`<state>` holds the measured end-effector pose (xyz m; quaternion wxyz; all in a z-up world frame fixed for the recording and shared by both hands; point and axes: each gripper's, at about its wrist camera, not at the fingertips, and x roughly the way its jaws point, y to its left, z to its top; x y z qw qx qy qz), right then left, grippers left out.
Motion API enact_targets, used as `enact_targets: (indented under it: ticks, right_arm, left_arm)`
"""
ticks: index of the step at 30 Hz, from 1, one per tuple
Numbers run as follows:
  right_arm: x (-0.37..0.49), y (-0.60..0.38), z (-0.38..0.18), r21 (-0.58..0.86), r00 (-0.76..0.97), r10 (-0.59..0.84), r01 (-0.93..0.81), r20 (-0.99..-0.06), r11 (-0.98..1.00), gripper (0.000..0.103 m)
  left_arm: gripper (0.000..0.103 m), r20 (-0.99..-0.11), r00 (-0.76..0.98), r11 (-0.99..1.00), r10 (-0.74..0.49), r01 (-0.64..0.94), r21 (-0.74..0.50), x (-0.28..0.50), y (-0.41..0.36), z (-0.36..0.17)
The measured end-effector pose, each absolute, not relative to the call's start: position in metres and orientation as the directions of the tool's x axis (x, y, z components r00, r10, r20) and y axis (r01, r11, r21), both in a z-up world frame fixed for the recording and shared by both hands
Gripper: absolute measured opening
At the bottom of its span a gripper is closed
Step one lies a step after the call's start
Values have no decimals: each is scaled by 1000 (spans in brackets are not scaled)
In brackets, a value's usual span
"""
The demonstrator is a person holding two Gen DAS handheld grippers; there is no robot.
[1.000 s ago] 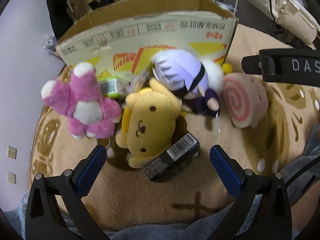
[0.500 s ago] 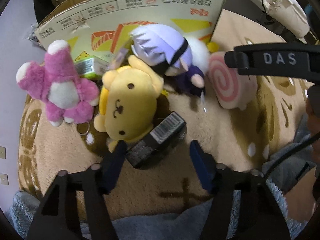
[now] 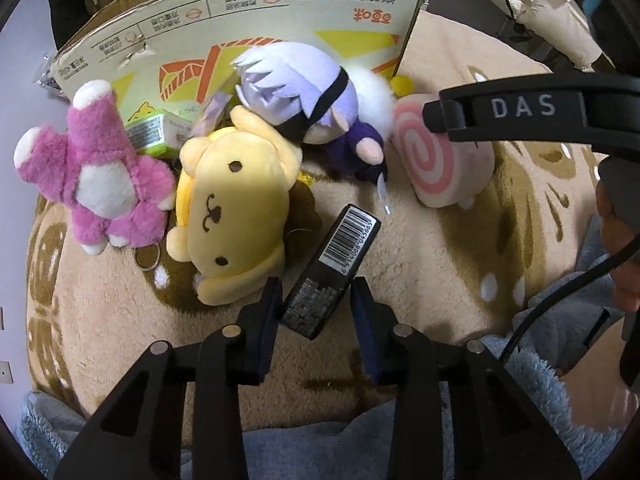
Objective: Organize soft objects
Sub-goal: 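Close the left tool on the black box while the right tool grasps the pink cube plush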
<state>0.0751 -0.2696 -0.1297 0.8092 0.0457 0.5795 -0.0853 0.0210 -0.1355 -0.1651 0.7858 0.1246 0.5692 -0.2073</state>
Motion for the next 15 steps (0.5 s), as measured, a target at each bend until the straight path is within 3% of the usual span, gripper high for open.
enact_targets:
  ticks: [2,6,15]
  right_arm:
    - [75,-268,-131,-18,309,-76,186,-948,982,70]
    - [73,-267,-132,15,300,-40,181,-953,983,43]
    - [69,-267,-124,56,334,-9,183,-943,982,31]
  left_arm:
    - [27,-942,272,878,-199,475,-49,24,-133,-164]
    - [24,-926,315,859,-209,511,-20,17,-140,-152]
    - [24,-896,384,864,-223,504,2,10,-146,-124]
